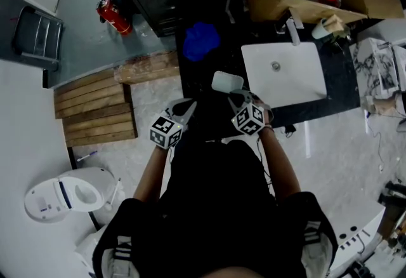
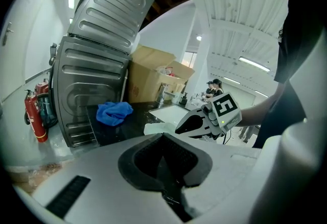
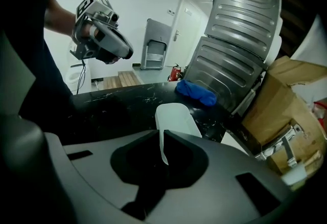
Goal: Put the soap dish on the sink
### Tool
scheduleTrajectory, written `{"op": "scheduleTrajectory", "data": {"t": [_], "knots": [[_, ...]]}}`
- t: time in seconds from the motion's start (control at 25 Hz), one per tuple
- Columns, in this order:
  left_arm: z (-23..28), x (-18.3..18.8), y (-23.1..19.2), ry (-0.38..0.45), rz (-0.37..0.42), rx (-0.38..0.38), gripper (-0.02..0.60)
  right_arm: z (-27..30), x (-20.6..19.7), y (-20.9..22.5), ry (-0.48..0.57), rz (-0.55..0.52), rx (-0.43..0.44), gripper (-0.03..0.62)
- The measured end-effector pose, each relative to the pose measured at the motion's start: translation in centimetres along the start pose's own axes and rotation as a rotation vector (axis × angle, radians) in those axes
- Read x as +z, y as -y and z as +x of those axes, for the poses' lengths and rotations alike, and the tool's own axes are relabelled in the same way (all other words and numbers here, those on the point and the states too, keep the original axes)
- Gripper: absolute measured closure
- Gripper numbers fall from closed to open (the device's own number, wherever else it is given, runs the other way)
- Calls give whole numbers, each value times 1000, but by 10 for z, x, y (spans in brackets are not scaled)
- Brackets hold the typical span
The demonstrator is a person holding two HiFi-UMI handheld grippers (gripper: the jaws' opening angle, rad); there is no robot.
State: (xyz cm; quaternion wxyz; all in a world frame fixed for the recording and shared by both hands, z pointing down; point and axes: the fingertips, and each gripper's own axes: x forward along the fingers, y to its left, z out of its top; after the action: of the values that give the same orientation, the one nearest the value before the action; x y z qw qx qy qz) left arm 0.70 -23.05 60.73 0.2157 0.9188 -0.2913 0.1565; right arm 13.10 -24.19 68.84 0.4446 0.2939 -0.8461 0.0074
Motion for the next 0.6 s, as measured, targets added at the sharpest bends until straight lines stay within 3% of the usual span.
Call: {"op": "scheduleTrajectory", "data": {"t": [0.6], "knots": [[8,4,27,-18,22,-15,581,-36,-13,-5,138,244,14,600]]}}
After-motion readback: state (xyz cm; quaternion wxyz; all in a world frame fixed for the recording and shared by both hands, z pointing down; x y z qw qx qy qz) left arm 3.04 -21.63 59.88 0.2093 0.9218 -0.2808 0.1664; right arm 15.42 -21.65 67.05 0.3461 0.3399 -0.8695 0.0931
